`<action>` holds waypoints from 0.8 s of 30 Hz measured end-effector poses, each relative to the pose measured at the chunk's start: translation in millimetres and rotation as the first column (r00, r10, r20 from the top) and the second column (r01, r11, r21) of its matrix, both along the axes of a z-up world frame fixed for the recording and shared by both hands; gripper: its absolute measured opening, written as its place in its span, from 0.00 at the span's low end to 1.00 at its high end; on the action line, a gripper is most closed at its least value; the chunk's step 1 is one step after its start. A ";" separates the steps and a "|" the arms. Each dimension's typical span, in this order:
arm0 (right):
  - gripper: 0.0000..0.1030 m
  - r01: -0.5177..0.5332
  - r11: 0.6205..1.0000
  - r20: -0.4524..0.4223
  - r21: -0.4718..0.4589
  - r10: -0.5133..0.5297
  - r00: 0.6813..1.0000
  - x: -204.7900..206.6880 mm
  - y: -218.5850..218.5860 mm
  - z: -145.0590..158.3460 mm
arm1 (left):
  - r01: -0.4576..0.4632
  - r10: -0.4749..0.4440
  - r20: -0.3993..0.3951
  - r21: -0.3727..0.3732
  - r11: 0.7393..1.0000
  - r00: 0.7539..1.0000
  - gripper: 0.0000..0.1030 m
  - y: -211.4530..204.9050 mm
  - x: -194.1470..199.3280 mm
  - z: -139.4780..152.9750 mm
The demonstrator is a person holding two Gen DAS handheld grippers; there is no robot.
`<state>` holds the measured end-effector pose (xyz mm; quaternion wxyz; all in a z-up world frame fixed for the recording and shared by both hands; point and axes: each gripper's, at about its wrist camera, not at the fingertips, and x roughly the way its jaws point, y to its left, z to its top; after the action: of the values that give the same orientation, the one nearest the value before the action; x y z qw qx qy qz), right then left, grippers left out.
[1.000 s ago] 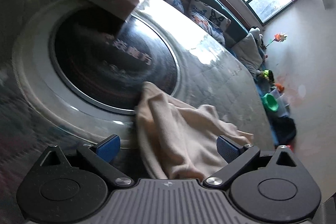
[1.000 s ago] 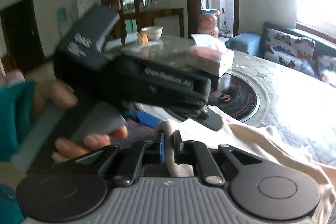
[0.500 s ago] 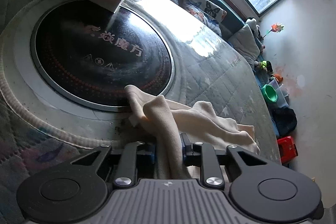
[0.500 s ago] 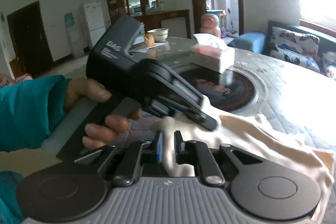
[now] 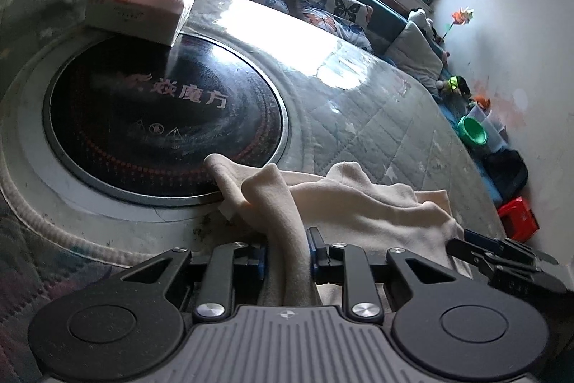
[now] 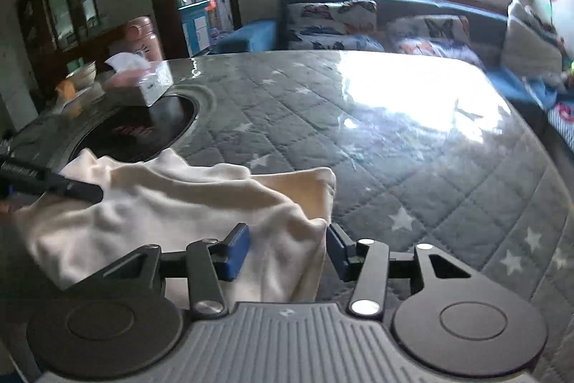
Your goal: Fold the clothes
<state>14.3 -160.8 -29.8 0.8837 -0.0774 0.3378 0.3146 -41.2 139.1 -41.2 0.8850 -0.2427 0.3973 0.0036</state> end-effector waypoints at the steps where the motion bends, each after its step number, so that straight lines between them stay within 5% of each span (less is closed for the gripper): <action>1: 0.51 0.003 1.000 -0.005 0.005 -0.003 1.000 1.4 -0.1 -1.2 | 0.002 -0.002 -0.001 0.005 1.000 1.000 0.23 -0.4 0.2 0.2; 4: 0.52 0.012 1.000 -0.020 0.022 -0.012 1.000 5.7 -0.5 -5.0 | 0.009 -0.009 -0.002 0.023 1.000 1.000 0.23 -2.7 0.4 0.8; 8: 0.24 0.025 0.999 -0.039 0.043 -0.023 0.999 11.5 -1.0 -10.0 | 0.025 -0.026 0.007 0.049 0.998 1.000 0.23 -5.4 -0.3 0.7; 11: 0.18 0.034 0.998 -0.054 0.060 -0.031 0.998 15.8 -1.4 -13.7 | 0.029 -0.029 0.015 0.050 0.998 0.999 0.23 -5.0 -1.8 0.5; 24: 0.14 0.009 0.992 0.023 0.123 -0.012 1.000 -11.1 -7.3 14.4 | 0.037 -0.039 0.012 0.113 0.993 0.999 0.21 -8.2 2.5 1.3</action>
<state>3.2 -168.1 -15.4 0.8924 -0.0248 0.3077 0.3290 -38.7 130.9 -40.0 0.9000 -0.1849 0.3947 0.0074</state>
